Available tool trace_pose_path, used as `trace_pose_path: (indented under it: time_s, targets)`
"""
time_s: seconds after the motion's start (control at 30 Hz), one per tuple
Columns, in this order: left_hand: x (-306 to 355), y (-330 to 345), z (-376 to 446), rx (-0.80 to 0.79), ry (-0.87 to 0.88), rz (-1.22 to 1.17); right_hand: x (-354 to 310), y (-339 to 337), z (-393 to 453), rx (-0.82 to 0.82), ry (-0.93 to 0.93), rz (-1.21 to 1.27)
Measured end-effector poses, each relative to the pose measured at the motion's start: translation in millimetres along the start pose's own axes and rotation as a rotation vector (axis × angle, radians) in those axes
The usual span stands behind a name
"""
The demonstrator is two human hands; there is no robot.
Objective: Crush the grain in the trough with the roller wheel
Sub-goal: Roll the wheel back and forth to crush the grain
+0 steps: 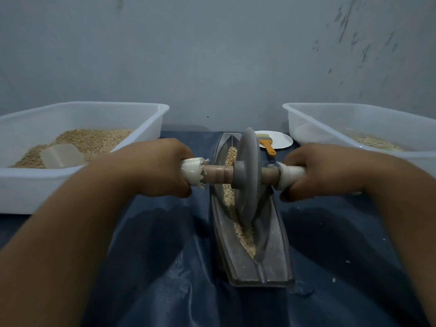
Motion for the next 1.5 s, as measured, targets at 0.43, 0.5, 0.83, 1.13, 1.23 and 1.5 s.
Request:
trace_pose_path:
  time_s: [0.43, 0.5, 0.83, 1.13, 1.23, 1.5]
  targets:
    - [-4.3, 5.2, -1.2, -0.101, -0.013, -0.042, -1.4, -0.7, -3.1, -0.02, -0.003, -0.057]
    - [-2.5, 5.0, 1.4, -0.036, -0.029, -0.022, 0.6, -0.5, 4.1, 0.073, 0.001, -0.059]
    - [5.8, -12.2, -16.5, -0.07, 0.006, 0.005, 4.2, -5.2, -8.7, -0.063, -0.001, -0.02]
    - [3.8, 4.6, 7.1, 0.158, -0.004, 0.141, 14.0, 0.8, 20.1, 0.288, 0.015, -0.087]
    - [2.5, 15.3, 18.9, 0.413, -0.036, 0.244, 10.0, 12.6, 40.6, 0.58, 0.056, -0.263]
    - [-15.4, 19.0, 21.4, 0.185, -0.088, 0.078, 5.0, -3.5, 30.1, 0.484, -0.08, -0.334]
Point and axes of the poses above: each hand's wrist, its own z-axis towards the middle knuckle, its own y-axis out of the palm, x = y × z, the point moved 6 cm from there along z, towards the middle knuckle, and after that the axes turned 3 degrees about x, right-handed, at the moved point
